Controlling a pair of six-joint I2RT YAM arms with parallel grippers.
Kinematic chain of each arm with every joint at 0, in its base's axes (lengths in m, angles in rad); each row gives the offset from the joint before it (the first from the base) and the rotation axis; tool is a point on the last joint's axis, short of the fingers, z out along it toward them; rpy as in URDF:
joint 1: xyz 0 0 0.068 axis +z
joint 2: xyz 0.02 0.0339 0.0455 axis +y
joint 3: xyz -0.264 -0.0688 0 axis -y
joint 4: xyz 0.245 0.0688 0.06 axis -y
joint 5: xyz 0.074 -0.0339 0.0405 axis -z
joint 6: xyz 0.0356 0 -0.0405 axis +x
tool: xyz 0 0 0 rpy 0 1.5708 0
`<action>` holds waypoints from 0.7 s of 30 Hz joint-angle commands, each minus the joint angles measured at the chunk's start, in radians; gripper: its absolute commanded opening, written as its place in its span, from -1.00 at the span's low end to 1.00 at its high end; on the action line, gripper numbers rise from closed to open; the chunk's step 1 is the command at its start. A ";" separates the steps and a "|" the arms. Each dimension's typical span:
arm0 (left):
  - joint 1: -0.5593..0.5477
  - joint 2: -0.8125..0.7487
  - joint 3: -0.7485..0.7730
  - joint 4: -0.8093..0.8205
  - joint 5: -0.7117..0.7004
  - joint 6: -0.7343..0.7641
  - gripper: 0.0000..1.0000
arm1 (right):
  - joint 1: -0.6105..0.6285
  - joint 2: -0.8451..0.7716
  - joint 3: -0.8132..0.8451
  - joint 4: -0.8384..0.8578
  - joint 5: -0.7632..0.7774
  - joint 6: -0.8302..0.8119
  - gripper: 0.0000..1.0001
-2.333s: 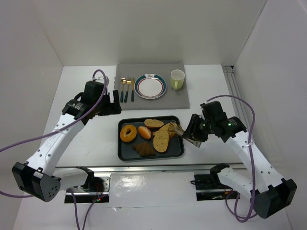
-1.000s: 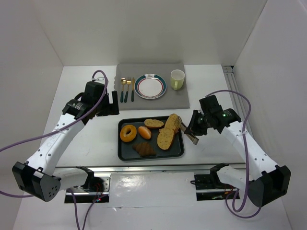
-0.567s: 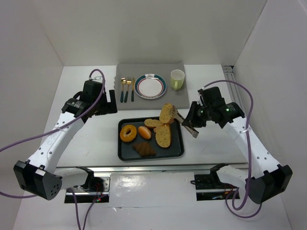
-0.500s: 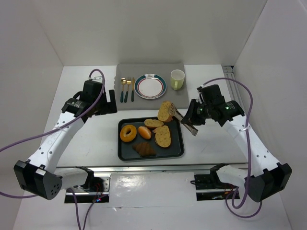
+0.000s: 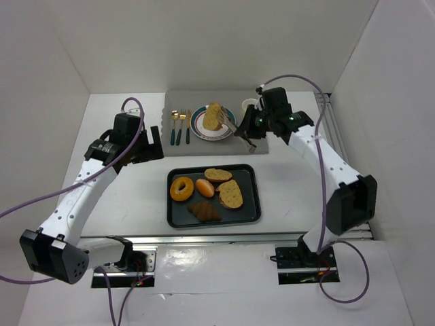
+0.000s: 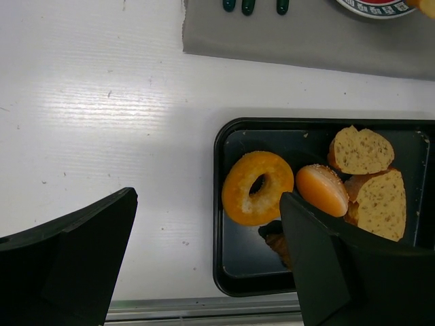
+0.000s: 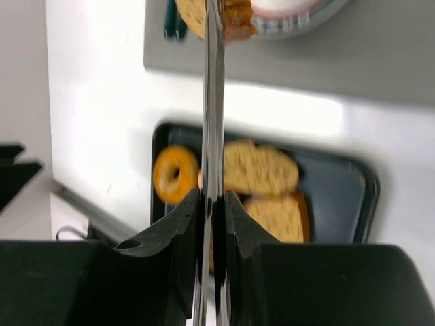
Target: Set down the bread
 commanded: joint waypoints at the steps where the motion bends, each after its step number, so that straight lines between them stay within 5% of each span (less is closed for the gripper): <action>1: 0.030 -0.037 -0.001 0.030 0.030 -0.018 0.99 | 0.013 0.115 0.117 0.189 0.010 -0.042 -0.94; 12: 0.081 -0.057 -0.001 0.039 0.092 -0.018 0.99 | 0.004 0.429 0.269 0.284 -0.016 -0.039 -0.87; 21: 0.090 -0.057 -0.001 0.039 0.101 -0.009 0.99 | 0.004 0.430 0.260 0.273 0.027 -0.030 -0.04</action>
